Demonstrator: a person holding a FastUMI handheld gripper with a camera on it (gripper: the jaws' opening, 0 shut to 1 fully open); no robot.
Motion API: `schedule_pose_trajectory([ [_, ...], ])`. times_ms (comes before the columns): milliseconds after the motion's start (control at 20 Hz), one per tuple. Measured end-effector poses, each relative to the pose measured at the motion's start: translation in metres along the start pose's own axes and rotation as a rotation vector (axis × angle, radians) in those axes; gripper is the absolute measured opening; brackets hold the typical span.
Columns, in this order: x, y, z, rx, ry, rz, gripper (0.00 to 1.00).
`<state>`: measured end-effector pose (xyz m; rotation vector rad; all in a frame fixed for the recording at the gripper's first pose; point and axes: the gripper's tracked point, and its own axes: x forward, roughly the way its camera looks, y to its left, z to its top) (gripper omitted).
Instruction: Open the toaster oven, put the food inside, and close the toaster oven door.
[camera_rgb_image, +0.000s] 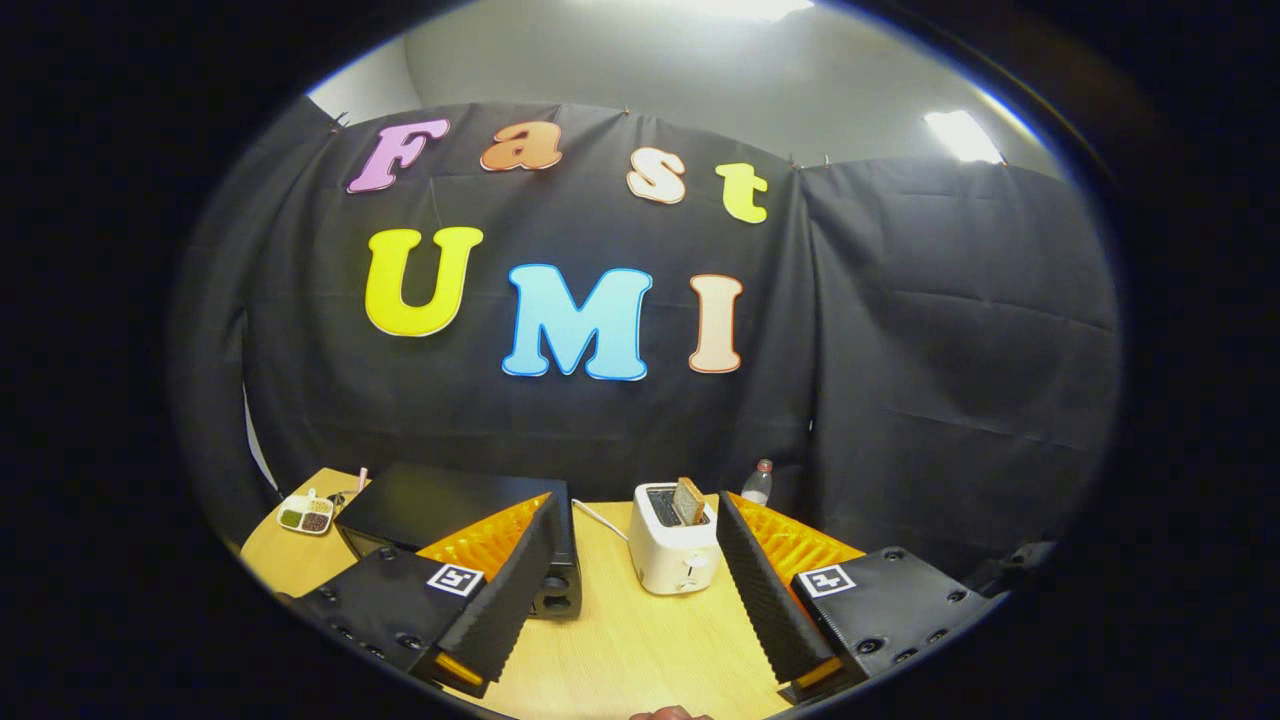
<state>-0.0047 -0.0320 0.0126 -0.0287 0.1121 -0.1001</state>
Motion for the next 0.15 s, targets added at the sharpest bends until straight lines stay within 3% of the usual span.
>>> schedule_pose_trajectory([
  [150, 0.025, -0.003, 0.005, -0.025, -0.01, 0.068, 0.98],
])
